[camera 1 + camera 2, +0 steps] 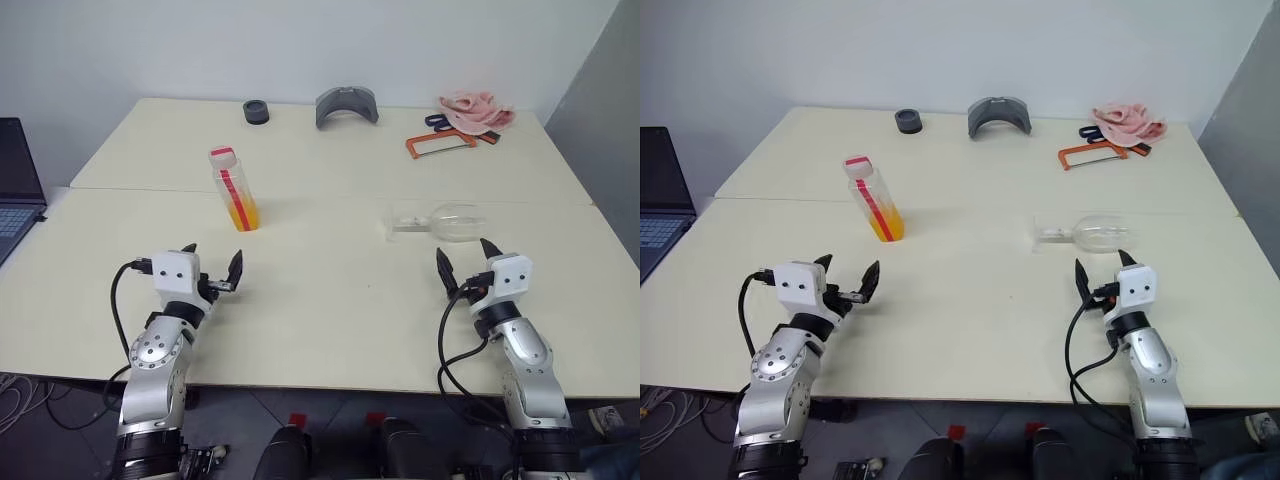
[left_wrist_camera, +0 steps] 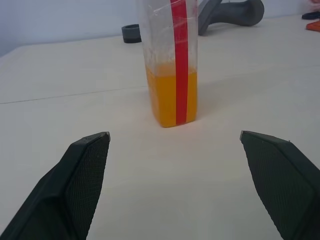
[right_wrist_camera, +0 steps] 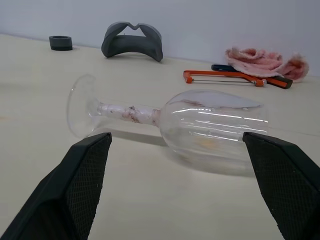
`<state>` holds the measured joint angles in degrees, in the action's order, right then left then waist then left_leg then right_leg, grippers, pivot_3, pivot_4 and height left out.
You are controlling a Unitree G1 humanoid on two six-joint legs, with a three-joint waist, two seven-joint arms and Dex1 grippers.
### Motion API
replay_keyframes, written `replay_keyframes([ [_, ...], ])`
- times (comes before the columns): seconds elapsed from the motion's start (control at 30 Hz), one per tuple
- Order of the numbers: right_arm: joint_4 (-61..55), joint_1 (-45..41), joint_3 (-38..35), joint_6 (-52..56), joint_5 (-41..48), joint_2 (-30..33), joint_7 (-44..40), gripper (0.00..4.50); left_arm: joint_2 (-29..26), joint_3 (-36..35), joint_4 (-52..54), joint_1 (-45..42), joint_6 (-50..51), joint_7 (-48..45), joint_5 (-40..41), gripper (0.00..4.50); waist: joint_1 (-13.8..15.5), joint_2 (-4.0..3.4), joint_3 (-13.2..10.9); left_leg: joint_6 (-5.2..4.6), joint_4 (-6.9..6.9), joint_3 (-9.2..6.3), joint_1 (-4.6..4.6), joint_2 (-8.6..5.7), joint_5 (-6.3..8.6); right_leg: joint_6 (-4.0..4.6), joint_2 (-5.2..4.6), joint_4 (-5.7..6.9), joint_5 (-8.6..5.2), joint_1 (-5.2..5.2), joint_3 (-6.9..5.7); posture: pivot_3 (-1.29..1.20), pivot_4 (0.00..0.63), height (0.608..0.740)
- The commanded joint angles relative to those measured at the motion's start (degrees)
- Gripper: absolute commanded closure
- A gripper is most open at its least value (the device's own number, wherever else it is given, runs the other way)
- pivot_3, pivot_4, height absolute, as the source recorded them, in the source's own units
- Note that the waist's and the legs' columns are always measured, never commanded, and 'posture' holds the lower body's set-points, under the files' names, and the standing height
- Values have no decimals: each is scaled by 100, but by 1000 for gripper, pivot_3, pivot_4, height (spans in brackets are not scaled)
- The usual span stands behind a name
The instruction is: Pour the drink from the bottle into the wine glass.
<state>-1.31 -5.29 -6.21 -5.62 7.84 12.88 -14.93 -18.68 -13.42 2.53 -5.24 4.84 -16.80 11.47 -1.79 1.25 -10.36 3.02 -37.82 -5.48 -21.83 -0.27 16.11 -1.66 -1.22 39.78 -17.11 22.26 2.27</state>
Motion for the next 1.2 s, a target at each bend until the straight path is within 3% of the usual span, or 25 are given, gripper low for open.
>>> replay_keyframes([
  [0.03, -117, -66, -100, -90, 31, 54, 4, 0, -15, -23, 224, -21, -111, -11, 39, 17, 0, 0, 0, 0, 0, 0, 0, 0, 0, 0, 0, 0, 0, 0, 0, 0, 150, 740],
  [1.2, -184, 58, 62, 95, 123, 27, -301, 0, -131, 133, 54, -77, -542, -460, -76, 17, 2, 0, 0, 0, 0, 0, 0, 0, 0, 0, 1, -1, 0, 0, 0, 0, 150, 740],
])
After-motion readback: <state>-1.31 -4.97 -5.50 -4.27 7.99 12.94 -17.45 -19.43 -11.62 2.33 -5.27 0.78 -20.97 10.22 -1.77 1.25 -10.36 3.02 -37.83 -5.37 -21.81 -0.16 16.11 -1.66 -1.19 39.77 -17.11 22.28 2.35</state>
